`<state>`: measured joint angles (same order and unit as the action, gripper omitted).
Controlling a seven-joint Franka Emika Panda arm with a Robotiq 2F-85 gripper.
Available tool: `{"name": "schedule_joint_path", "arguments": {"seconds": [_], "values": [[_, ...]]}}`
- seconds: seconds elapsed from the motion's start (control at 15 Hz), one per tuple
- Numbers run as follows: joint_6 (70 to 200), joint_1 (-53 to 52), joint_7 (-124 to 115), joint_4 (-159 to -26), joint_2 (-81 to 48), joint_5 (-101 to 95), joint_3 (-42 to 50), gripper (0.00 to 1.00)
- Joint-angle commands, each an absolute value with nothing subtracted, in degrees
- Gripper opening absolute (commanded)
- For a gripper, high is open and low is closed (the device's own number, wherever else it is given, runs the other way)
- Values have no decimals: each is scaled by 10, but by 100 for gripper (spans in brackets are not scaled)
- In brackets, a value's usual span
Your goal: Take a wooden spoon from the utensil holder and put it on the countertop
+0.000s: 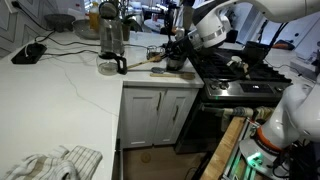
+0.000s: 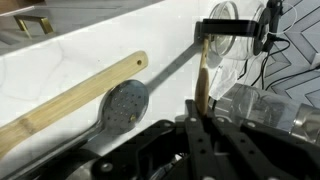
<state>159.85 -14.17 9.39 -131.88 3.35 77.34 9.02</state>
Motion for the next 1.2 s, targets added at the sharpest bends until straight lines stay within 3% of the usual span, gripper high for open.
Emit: {"name": "schedule_joint_path", "arguments": {"seconds": [0.0, 1.13], "values": [[1611, -149, 129, -1291, 0, 818, 85, 2], [1590, -139, 268, -1299, -15, 942, 76, 2]]}}
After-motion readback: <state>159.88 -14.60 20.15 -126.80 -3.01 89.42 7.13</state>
